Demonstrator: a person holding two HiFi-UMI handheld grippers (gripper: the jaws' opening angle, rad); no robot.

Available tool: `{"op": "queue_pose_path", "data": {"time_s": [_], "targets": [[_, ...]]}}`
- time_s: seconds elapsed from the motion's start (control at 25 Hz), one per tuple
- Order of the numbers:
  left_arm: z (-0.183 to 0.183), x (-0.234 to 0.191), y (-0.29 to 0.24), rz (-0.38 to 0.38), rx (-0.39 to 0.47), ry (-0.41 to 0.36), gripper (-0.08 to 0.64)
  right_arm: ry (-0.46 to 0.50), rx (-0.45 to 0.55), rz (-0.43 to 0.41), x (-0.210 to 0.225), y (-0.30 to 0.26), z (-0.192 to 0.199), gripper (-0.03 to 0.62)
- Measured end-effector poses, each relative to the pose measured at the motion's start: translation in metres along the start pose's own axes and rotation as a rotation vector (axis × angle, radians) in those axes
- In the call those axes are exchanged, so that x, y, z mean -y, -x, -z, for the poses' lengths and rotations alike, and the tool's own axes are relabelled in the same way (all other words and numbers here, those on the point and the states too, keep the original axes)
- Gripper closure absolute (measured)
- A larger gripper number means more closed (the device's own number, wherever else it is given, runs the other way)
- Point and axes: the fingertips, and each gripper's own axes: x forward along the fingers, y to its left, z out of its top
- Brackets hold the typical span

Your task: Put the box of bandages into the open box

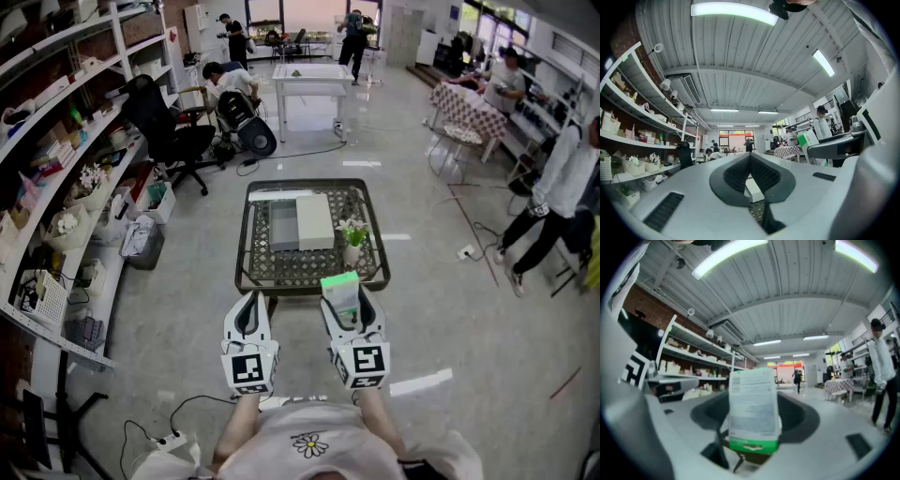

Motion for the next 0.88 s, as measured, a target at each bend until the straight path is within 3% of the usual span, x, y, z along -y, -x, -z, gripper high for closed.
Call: {"op": "queue_pose_path", "data": {"time_s": [0.88], "targets": [[0.009,0.008,0.0,-0.008,-0.022,-0.014,0.535,-0.057,0.008,-0.014,0.008,0.002,0.012,0.276]]}}
